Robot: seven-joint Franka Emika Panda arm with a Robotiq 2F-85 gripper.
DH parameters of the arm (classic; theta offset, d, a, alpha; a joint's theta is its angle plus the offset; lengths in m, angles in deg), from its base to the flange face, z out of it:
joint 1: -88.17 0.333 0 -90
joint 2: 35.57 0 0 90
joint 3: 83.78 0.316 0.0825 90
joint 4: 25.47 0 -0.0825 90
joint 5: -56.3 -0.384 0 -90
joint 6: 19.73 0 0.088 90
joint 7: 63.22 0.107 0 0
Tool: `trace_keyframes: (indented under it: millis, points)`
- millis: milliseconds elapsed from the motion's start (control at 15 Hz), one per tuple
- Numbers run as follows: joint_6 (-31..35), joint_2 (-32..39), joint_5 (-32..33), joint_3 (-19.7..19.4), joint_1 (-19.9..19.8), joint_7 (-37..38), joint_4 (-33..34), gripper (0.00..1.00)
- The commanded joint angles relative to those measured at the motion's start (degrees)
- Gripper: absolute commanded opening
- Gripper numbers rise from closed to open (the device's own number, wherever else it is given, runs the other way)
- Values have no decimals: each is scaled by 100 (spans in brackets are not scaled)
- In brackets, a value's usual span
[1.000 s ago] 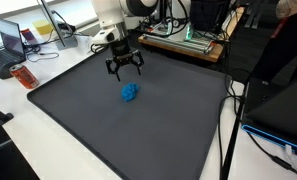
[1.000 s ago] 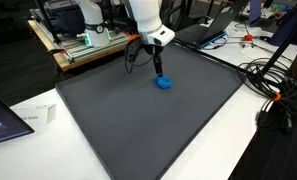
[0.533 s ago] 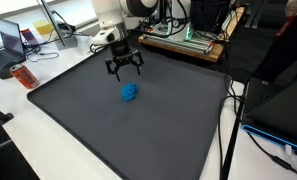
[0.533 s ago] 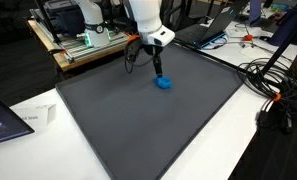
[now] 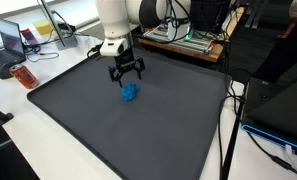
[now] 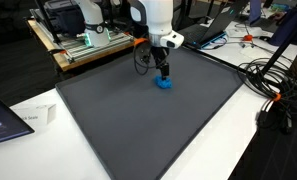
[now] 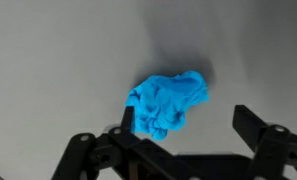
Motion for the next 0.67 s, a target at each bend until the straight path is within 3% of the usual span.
trace_keyframes:
  millis: [0,600]
  points:
    - [-247,212,700,-49,118,351,353,100]
    - [-583,572,1411,-11,59,232,711,100]
